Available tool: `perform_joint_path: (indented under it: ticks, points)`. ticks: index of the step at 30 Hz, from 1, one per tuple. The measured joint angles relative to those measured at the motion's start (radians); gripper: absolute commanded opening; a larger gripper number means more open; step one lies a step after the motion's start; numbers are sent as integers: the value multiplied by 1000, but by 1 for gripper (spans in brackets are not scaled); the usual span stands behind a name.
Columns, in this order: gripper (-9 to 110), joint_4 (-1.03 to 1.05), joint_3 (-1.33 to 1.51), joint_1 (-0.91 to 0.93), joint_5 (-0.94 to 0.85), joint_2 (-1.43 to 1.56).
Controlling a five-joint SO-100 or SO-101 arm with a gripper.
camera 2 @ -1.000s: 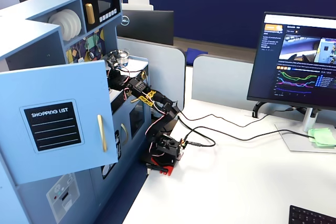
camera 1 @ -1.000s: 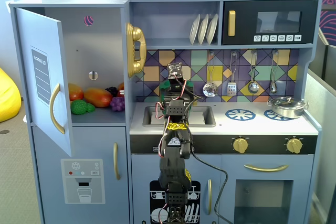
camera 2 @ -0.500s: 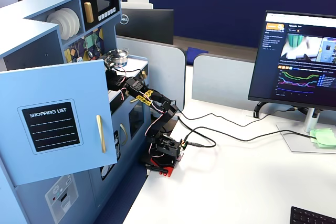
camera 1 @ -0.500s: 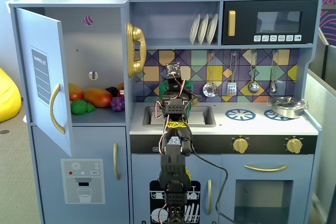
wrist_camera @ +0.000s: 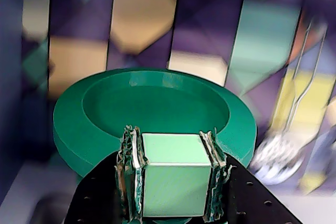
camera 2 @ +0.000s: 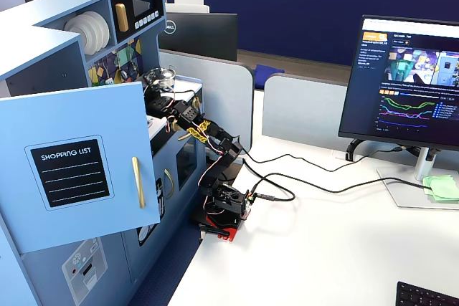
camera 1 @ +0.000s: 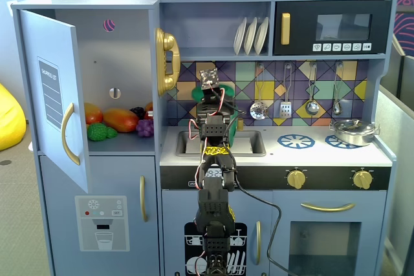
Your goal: Take off the lid from the green recipient and place it on the counter
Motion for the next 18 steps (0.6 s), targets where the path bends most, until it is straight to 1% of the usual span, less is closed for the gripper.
perform_joint_path:
  ticks: [3,10,12,18]
  points:
    - [0,8,-20,98,0,0]
    - [0,37,-51,390,25,-32]
    - [0,26,-49,436,25,-52]
    - [0,-118,40,495,31,-147]
